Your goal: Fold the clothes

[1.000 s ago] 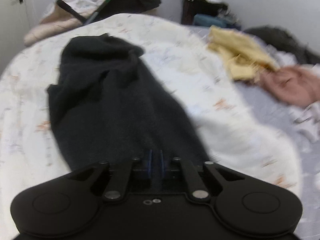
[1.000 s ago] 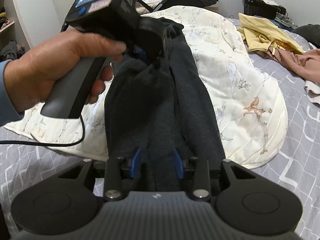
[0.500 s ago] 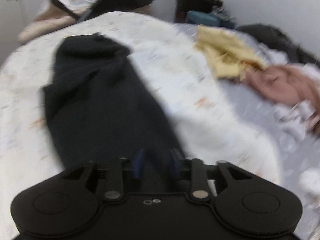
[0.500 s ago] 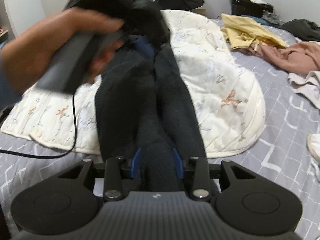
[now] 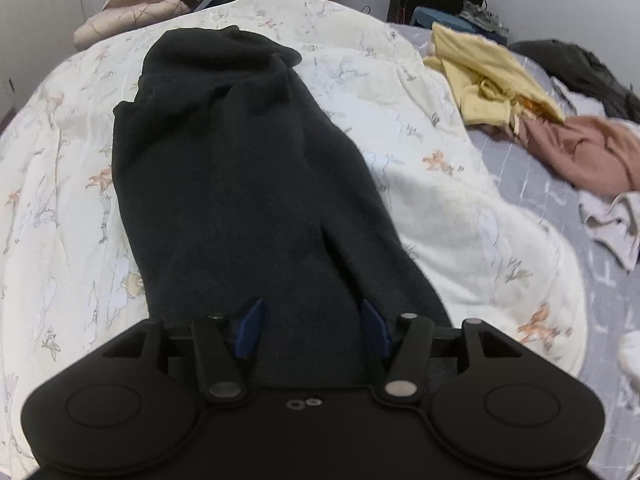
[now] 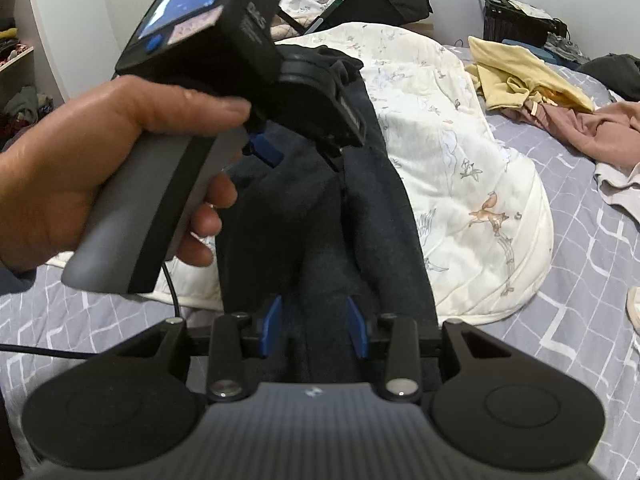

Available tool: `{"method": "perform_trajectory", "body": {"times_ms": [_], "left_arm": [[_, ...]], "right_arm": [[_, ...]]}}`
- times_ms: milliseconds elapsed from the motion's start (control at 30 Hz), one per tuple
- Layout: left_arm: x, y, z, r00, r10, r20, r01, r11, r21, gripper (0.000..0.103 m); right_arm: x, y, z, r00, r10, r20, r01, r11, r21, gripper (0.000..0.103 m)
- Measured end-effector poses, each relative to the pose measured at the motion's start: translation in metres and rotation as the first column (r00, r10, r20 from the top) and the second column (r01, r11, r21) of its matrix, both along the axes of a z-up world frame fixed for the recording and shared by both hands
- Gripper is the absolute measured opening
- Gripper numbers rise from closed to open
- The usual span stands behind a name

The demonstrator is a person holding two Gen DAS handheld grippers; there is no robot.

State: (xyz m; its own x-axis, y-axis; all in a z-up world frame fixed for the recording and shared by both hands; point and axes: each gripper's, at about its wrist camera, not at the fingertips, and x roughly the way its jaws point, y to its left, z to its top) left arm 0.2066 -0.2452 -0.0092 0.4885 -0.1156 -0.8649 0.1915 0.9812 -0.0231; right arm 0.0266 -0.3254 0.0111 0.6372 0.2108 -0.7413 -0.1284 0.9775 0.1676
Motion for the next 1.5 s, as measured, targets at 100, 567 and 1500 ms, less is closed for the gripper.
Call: {"method": "perform_trajectory", "body": {"times_ms": [100,567,1500], "left_arm": [[0.003,-0.008,-0.015,1.0,-0.01,-0.009,0.011,0.996,0.088,0.053],[0.02,0.007,0.01,0.994,-0.108,0.003,0.102,0.936,-0.336,0.008],[-0.086,0.179,0.002,0.997,0.073,-0.024,-0.076,0.885,-0.46,0.048]], "right_arm": [[-0.001,-0.002,0.001,1.0,-0.013,0.008,0.013,1.0,0.013,0.041],[0.017,-0.029,-0.012,0.998,-0.067,0.001,0.067,0.998,-0.018,0.039],[0.108,0.001,-0.013,0.98,0.147,-0.131,-0.171,0.965,-0.2,0.009]]}}
